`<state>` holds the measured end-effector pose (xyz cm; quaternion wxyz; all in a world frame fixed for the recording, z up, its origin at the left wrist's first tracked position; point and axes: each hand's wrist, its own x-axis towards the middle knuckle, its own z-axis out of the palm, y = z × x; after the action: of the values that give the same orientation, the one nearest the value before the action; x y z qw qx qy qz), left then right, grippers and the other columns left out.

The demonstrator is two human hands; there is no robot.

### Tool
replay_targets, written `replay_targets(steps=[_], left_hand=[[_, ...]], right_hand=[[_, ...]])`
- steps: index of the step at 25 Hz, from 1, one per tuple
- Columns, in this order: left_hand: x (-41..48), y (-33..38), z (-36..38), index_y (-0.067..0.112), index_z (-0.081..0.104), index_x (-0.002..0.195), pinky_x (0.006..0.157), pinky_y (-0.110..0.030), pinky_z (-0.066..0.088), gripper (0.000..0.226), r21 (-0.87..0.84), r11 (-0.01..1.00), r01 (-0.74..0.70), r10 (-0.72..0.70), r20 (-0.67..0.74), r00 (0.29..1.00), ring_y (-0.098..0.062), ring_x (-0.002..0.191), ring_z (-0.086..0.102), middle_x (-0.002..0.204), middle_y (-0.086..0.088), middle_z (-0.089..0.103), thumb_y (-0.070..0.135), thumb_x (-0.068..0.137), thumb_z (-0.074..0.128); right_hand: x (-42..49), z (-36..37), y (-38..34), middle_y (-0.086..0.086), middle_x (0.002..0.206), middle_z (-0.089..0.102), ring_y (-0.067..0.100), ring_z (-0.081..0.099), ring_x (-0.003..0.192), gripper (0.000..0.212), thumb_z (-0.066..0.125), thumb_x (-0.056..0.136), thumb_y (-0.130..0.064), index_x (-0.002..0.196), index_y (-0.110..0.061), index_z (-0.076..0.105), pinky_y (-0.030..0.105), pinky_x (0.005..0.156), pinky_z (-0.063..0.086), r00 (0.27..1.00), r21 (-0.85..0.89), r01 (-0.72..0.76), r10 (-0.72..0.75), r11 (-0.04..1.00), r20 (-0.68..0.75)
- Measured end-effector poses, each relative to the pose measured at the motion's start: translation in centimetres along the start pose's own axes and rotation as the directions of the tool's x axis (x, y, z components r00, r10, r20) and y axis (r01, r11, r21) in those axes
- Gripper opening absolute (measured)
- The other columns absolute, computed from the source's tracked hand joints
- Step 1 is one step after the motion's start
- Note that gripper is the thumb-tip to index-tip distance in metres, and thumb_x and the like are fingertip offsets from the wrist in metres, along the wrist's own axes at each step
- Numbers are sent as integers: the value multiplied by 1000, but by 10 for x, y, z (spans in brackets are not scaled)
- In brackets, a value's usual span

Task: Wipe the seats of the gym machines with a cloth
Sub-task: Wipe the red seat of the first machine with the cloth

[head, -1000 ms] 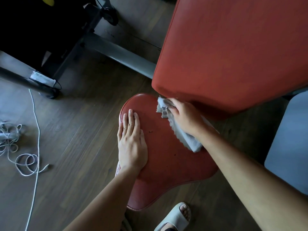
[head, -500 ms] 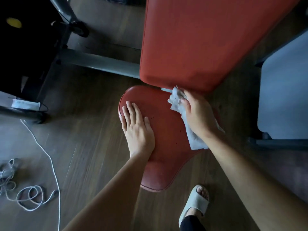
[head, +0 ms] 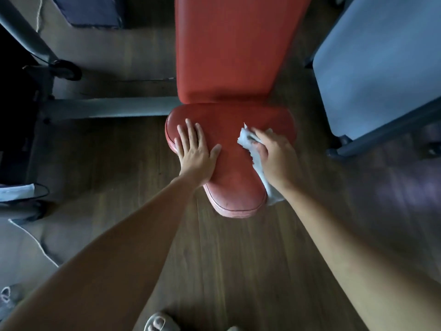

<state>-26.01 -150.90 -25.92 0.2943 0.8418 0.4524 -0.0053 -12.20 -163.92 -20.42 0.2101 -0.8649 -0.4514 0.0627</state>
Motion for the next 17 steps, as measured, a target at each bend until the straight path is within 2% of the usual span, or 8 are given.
replay_targets(steps=[4, 7, 10, 12, 14, 15, 17], left_hand=[[7, 3, 0, 11, -8, 158, 118, -47, -19, 80, 28, 999, 19, -19, 11, 1000, -28, 150, -27, 164, -9, -24, 52, 103, 32], [12, 9, 0, 12, -6, 159, 119, -47, -18, 78, 37, 999, 25, -25, -2, 1000, -27, 150, -25, 165, -7, -22, 52, 104, 30], [15, 5, 0, 14, -5, 159, 120, -48, -17, 75, 45, 999, 9, -8, -14, 1000, -25, 151, -24, 166, -6, -19, 51, 104, 29], [15, 4, 3, 15, -3, 160, 120, -48, -16, 73, 47, 999, -14, 16, -32, 999, -25, 152, -22, 167, -5, -17, 51, 104, 27], [15, 4, 3, 16, -2, 160, 120, -49, -16, 71, 48, 998, -49, 50, -27, 998, -25, 152, -22, 167, -4, -16, 51, 105, 25], [14, 3, 3, 16, -2, 160, 119, -50, -17, 70, 49, 996, -72, 73, -18, 997, -25, 151, -23, 167, -3, -17, 51, 105, 24], [12, 1, 1, 18, 0, 160, 119, -52, -17, 68, 43, 993, -114, 115, -9, 993, -25, 151, -24, 167, -2, -16, 51, 105, 23]], right_hand=[[-8, 0, 4, 5, 105, 65, 25, 62, 93, 33, 44, 98, -29, 120, -21, 66, 46, 81, 52, 1000, 82, -7, 8, 997, -10], [-7, 0, 8, 3, 105, 64, 23, 64, 94, 40, 39, 96, -40, 121, -22, 66, 45, 81, 53, 999, 137, -37, 38, 990, -4], [-6, 4, 6, 0, 106, 67, 20, 65, 98, 42, 38, 95, -41, 121, -24, 66, 43, 86, 52, 997, 198, -69, 73, 978, -15], [-9, -3, 2, -6, 109, 72, 12, 66, 101, 35, 45, 97, -34, 120, -24, 69, 29, 91, 51, 989, 290, -103, 129, 951, -73], [-20, -14, -2, -14, 109, 71, -1, 62, 101, 28, 51, 99, -20, 120, -21, 70, 6, 88, 40, 972, 327, -113, 172, 938, -157], [-28, -22, -5, -18, 108, 67, -6, 56, 101, 28, 52, 99, -14, 121, -19, 70, -1, 87, 34, 963, 311, -118, 185, 943, -196], [-47, -28, -9, -20, 107, 61, -10, 50, 102, 26, 52, 101, -13, 121, -17, 68, -1, 89, 31, 944, 313, -138, 221, 940, -247]])
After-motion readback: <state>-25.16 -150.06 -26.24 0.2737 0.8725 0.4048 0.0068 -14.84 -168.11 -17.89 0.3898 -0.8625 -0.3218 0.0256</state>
